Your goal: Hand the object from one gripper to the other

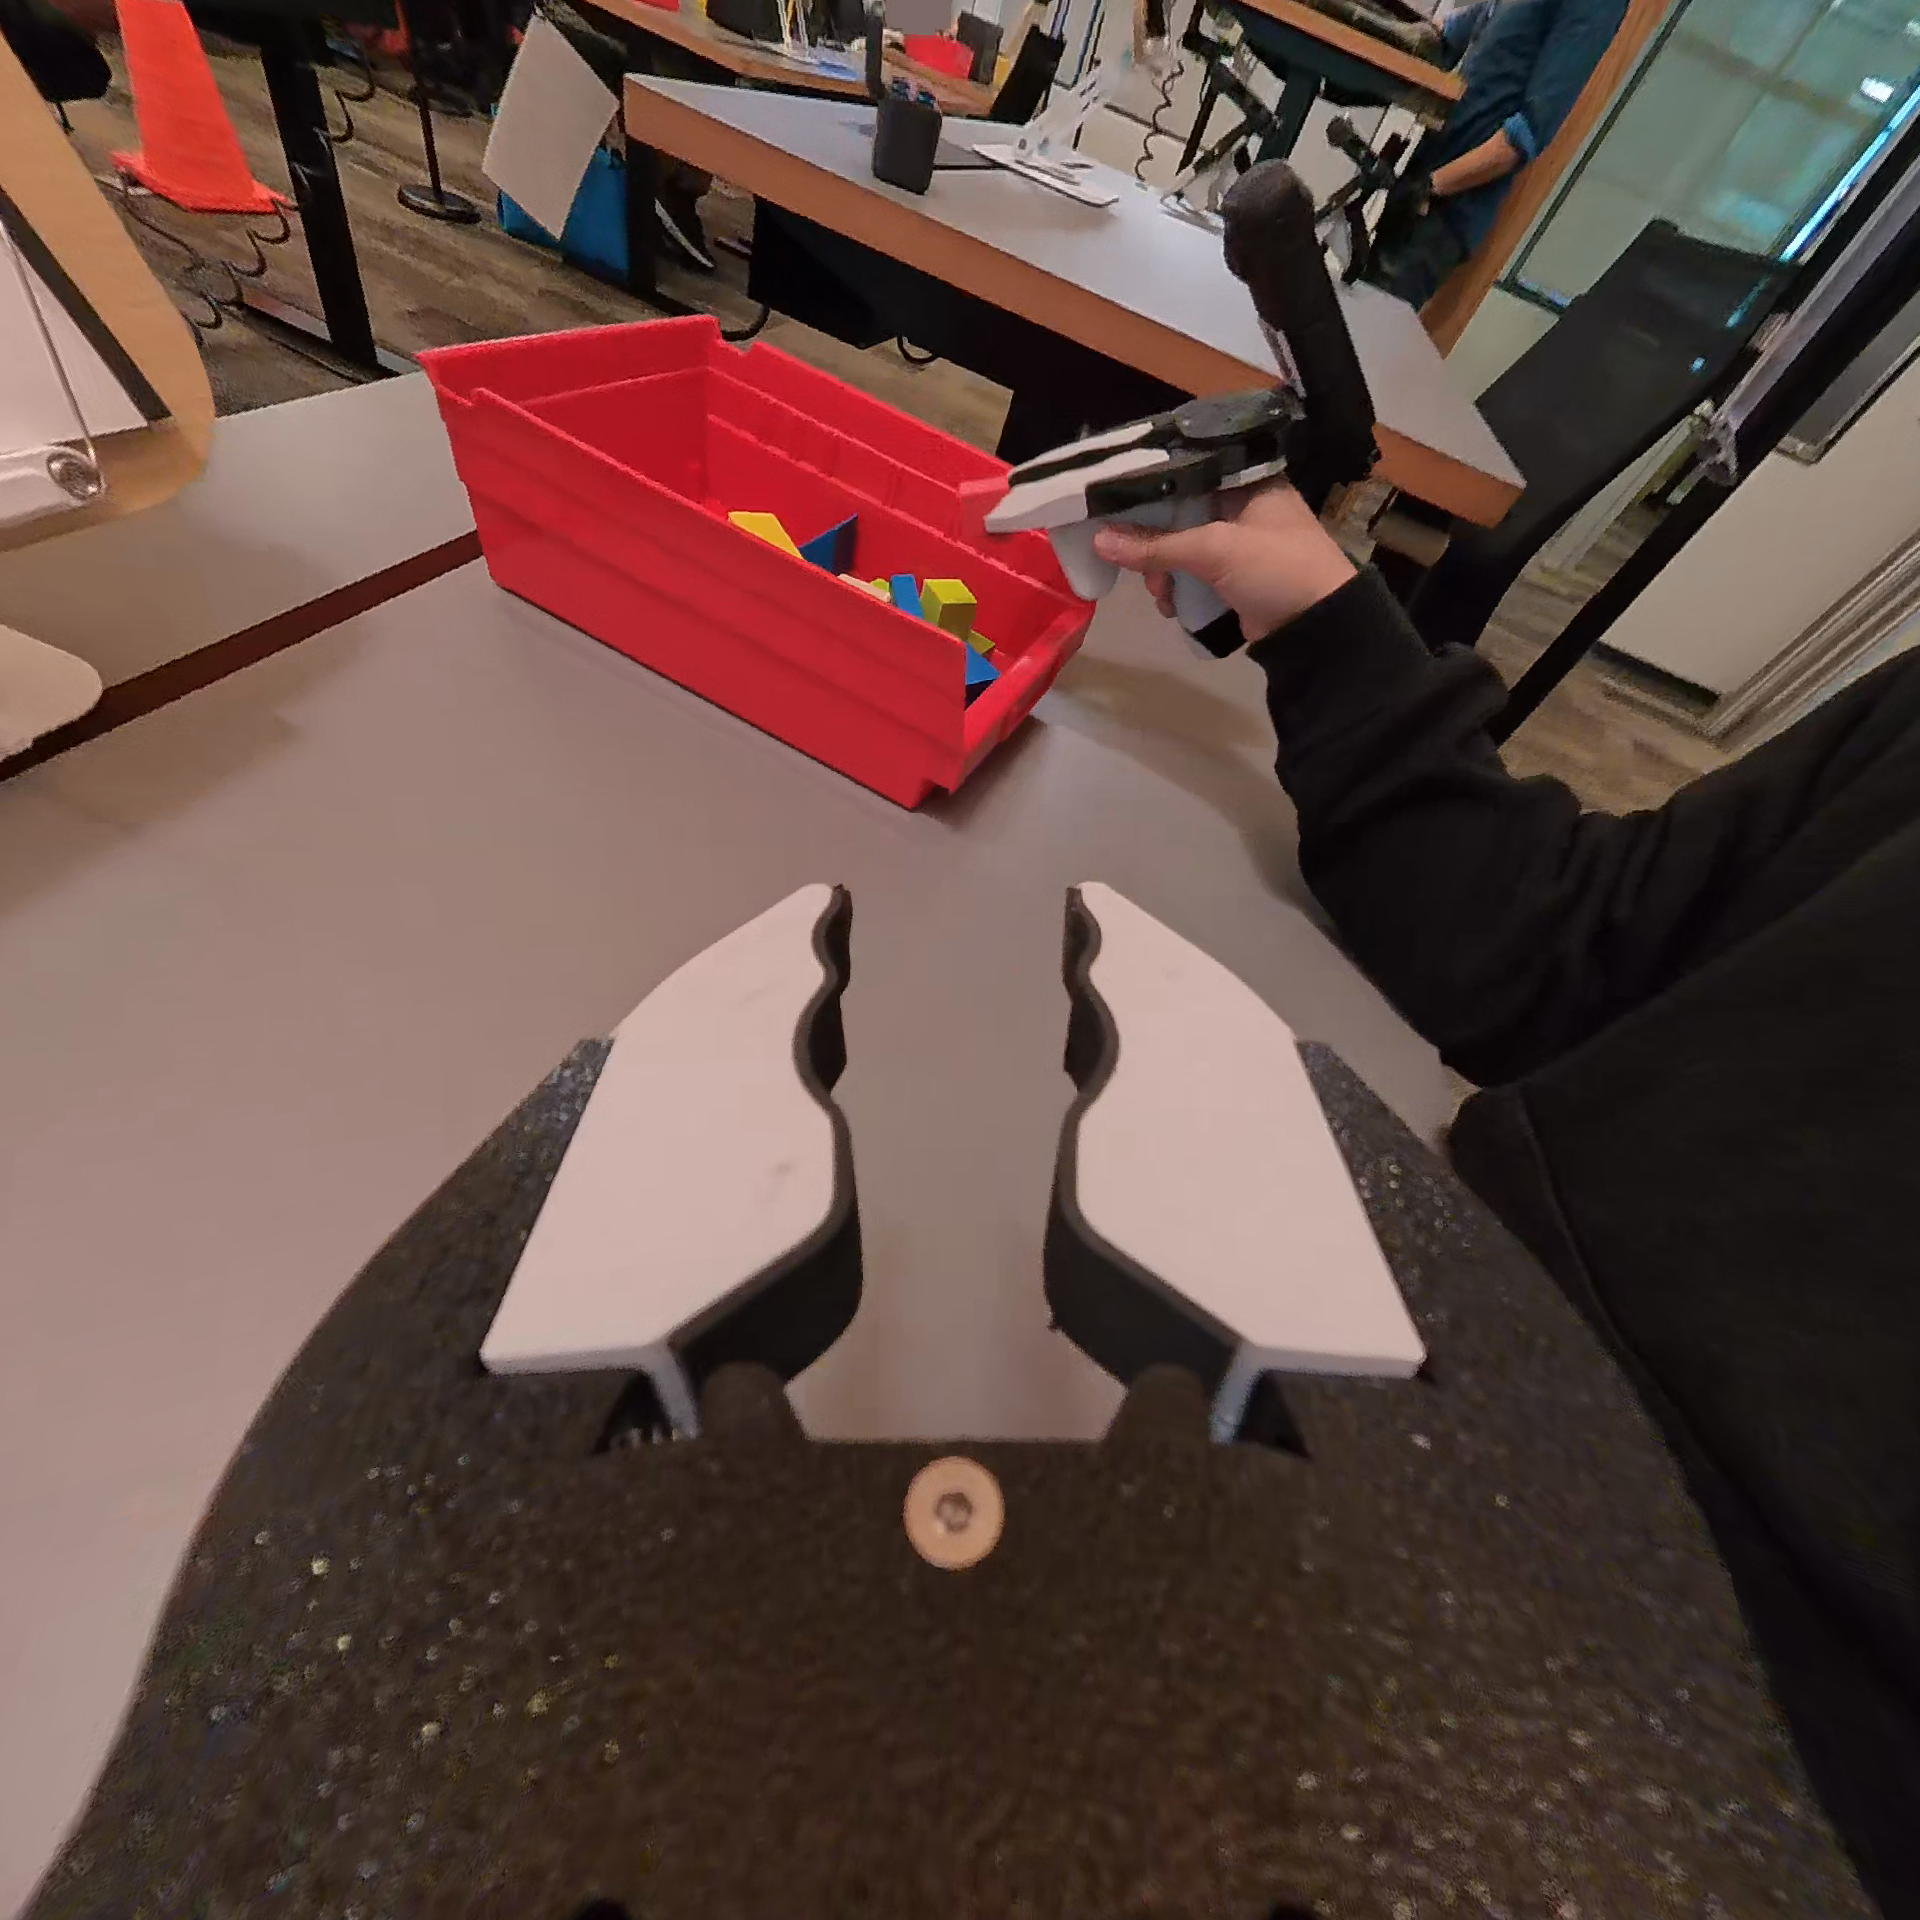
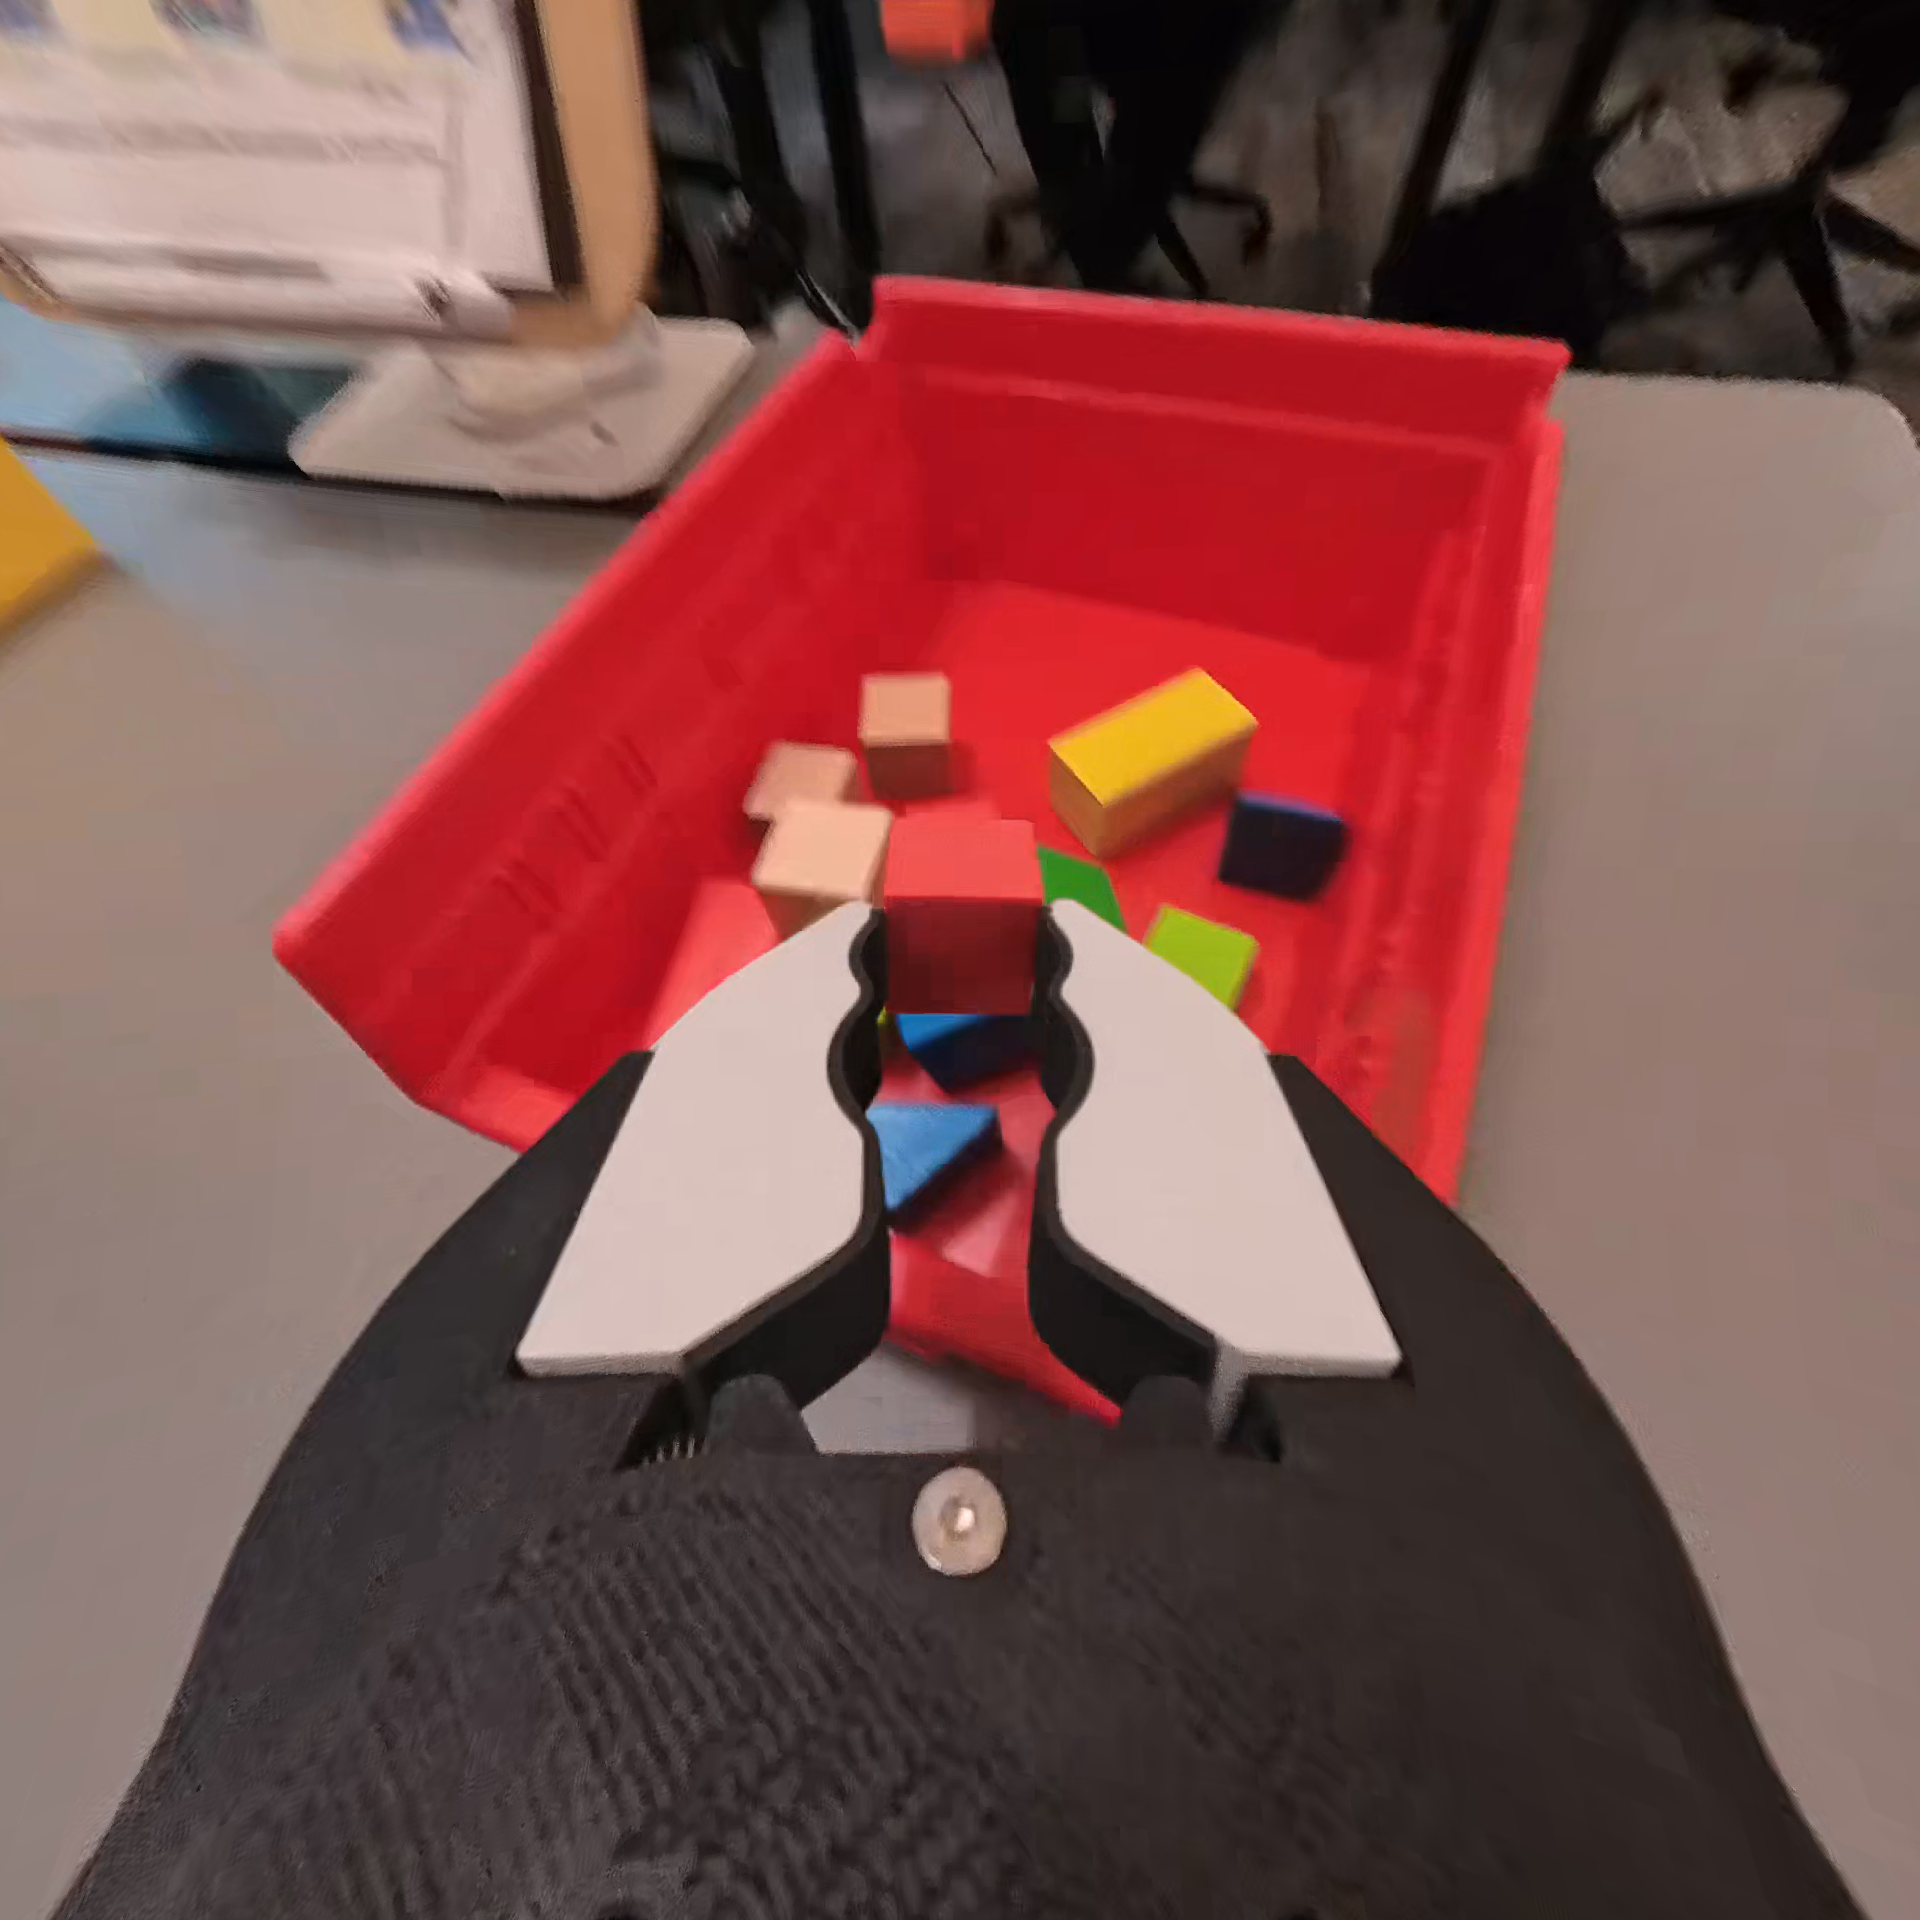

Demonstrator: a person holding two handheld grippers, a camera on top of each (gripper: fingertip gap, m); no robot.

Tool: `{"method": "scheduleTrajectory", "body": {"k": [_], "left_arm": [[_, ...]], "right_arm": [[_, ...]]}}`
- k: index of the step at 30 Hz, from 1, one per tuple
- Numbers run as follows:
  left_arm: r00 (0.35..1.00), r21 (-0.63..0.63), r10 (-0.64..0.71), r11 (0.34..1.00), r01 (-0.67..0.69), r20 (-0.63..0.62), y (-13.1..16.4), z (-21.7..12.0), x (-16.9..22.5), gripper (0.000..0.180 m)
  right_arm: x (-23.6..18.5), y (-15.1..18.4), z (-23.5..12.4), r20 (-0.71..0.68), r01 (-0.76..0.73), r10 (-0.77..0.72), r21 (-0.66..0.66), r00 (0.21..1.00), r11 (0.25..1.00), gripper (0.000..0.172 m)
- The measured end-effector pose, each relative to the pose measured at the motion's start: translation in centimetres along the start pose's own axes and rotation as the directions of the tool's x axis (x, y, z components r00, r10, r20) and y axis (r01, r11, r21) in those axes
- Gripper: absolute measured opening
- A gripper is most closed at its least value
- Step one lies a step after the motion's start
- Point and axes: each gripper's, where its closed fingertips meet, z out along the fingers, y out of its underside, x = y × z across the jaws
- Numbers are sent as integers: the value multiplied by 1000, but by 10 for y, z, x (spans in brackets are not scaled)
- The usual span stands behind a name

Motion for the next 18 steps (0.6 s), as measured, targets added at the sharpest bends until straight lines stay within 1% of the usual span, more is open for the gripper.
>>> {"method": "scheduleTrajectory", "body": {"k": [4,6,9,10,12,15,16,18], "left_arm": [[999,8,-46,999,46,-4,4,-2,-4,38],[998,4,-59,998,59,-9,6,-3,-4,38],[998,-7,-63,998,63,7,9,-7,-6,39],[998,-6,-62,998,62,16,9,-10,-8,39],[997,9,-64,998,64,35,7,-18,-11,40],[992,37,-81,996,78,93,1,-39,-22,42],[988,47,-82,996,77,133,-1,-49,-29,43],[959,62,-95,995,82,267,-5,-76,-50,43]], "right_arm": [[19,25,-11,-104,36,-57,-194,993,980,27],[19,34,-11,-101,50,-79,-262,992,964,27],[12,42,-7,-71,14,-37,-299,997,954,27],[14,42,-7,-88,18,-47,-302,995,953,28],[12,39,-5,-88,45,-73,-292,993,955,38],[0,31,-3,-40,42,-54,-249,998,968,40],[-2,28,-2,-36,47,-57,-236,998,971,40],[-7,21,-1,-23,79,-86,-203,996,976,41]]}}
